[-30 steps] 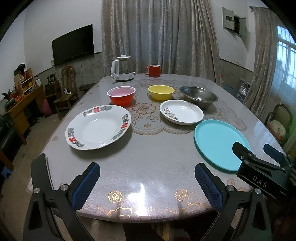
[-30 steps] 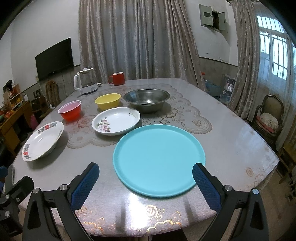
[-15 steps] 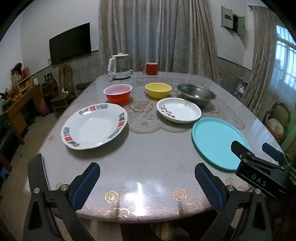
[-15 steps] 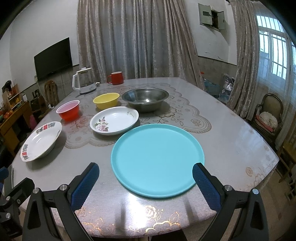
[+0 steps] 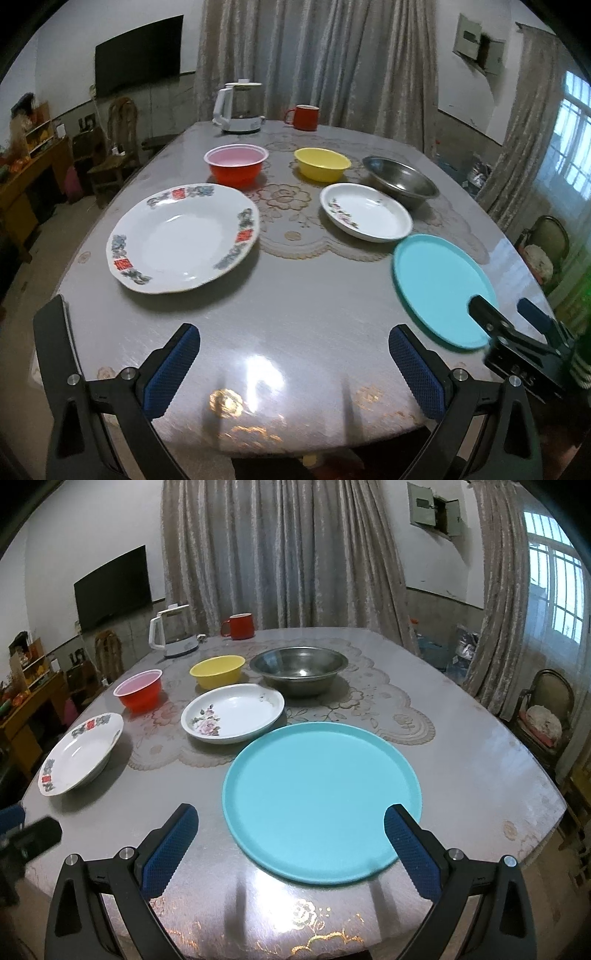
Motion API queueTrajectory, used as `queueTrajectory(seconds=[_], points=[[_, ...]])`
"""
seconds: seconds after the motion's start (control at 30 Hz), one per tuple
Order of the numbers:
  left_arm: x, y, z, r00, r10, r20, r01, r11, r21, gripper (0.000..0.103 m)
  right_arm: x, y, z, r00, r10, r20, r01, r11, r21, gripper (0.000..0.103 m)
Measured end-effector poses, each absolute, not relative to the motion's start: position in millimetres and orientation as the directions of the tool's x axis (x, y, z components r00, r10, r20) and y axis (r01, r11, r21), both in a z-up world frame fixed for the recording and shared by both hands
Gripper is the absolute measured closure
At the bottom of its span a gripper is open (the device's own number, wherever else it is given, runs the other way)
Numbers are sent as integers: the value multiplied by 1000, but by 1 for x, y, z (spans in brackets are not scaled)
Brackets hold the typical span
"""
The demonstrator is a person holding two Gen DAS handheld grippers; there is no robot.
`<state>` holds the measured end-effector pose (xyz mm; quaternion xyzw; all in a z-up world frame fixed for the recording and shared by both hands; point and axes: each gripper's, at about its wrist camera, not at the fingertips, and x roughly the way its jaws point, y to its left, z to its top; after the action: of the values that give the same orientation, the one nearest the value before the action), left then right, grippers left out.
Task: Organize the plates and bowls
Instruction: 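Reach both grippers to the large white plate with red characters and grasp its rim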
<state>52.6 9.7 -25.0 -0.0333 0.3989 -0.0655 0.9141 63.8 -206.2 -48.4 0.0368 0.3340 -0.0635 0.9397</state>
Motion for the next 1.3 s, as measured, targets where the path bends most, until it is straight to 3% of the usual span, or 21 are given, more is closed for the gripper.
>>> queueTrajectory(seconds=[0.27, 0.47, 0.83, 1.3], points=[[95, 53, -28, 668, -168, -725, 75, 984, -159, 0, 76, -194, -49, 777, 30, -629, 32, 996, 88, 12], [129, 88, -22, 698, -123, -705, 32, 989, -141, 0, 93, -173, -48, 749, 209, -628, -115, 976, 187, 20], [184, 154, -33, 694, -125, -709, -65, 970, -235, 3, 139, -118, -55, 647, 455, -611, -294, 889, 351, 56], [222, 188, -60, 641, -72, -764, -127, 972, -199, 7, 220, -65, -84, 530, 510, -677, -297, 860, 415, 58]])
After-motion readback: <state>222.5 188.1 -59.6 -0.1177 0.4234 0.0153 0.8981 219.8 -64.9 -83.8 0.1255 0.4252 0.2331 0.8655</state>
